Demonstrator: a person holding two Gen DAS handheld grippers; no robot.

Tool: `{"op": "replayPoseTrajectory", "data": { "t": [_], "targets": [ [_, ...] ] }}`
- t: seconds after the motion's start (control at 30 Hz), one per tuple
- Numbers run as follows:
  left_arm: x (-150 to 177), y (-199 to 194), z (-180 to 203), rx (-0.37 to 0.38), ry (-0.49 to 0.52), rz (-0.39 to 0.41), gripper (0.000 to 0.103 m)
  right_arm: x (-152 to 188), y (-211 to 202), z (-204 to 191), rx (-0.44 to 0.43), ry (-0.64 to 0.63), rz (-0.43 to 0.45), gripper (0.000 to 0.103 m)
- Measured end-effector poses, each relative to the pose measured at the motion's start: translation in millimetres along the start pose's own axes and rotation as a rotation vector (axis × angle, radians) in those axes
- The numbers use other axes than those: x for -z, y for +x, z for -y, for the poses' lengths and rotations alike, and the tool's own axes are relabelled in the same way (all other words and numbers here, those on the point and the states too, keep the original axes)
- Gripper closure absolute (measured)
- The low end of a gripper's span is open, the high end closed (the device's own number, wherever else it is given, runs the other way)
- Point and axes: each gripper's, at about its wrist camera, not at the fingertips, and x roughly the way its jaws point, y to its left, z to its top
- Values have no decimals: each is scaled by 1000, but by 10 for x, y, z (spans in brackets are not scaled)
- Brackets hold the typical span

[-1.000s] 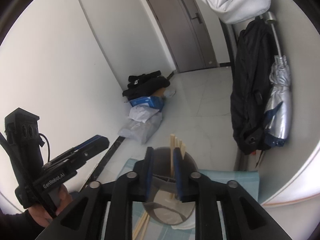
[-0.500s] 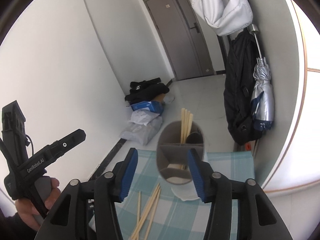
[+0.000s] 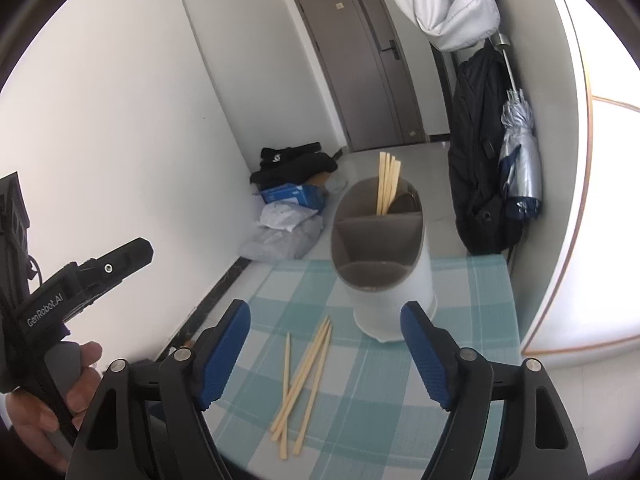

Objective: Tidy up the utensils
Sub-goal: 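Open both grippers and move them back over the remaining chopsticks, then grasp a chopstick with the right gripper while the left gripper approaches another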

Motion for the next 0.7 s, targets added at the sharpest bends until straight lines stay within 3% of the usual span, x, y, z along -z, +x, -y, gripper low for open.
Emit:
{"op": "replayPoseTrajectory", "data": {
  "t": [0.33,0.7],
  "targets": [
    [372,211,-174,-20,-1,-80,1,300,205,-2,52,-24,-84,24],
    [467,452,-541,3,-148,-212,1,584,711,70,93,-15,-278,22]
  ]
}}
